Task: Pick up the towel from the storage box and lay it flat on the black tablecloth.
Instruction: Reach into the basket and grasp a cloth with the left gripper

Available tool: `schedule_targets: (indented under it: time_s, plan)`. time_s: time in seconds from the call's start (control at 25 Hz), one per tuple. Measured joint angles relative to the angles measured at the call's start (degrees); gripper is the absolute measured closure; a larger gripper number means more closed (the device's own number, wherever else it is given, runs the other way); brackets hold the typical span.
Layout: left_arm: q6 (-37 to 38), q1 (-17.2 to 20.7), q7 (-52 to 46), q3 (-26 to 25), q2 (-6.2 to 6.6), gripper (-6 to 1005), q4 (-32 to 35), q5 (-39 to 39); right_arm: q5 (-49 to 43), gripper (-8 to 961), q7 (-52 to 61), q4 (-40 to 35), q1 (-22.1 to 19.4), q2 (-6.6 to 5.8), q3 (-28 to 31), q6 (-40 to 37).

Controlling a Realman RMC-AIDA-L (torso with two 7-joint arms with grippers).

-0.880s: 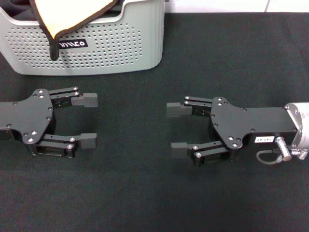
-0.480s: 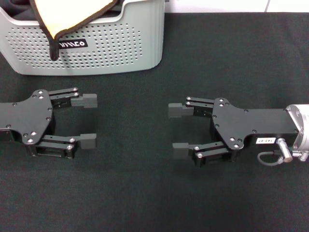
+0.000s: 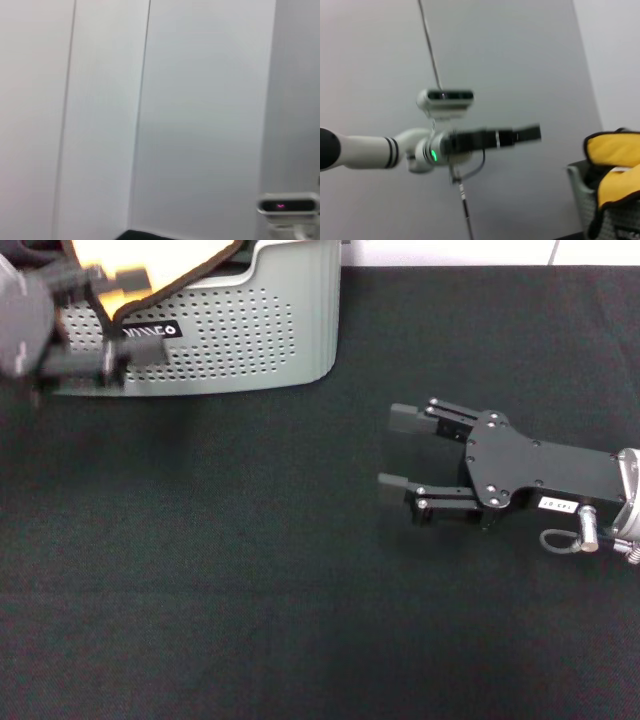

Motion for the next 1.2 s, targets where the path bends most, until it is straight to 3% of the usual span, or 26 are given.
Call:
schedule_targets:
  time_s: [0.2, 0.32, 0.4, 0.64, 0.84, 1.2]
  plan:
    - [-10.6, -0.1, -10.2, -0.6, -3.04, 111, 24.0, 2.4, 0.2, 98, -0.8, 0.0, -2.2, 0.05, 0.9, 0.1]
    - [-15.5, -0.8, -13.5, -0.7, -3.40, 131, 35.9, 10.4, 0.4, 100, -1.0, 0.0, -4.0, 0.14, 1.2, 0.2]
    - [-17.5, -1.7, -16.1, -1.2, -3.10, 171, 39.4, 15.4, 0.3, 101, -1.3, 0.0, -5.1, 0.34, 2.1, 0.2]
    - [-25.5, -2.9, -20.8, -1.4, -2.55, 286, 40.1, 26.3, 0.3, 104, -2.5, 0.0, -7.0, 0.64, 3.4, 0.3]
    - [-29.7, -4.5, -22.4, -1.4, -1.91, 366, 34.3, 32.4, 0.1, 106, -2.5, 0.2, -6.6, 0.67, 3.4, 1.0]
    - [-30.9, -5.9, -22.6, -1.4, -1.28, 494, 29.9, 34.4, 0.0, 111, -2.5, 0.0, -6.5, 0.67, 3.4, 1.7]
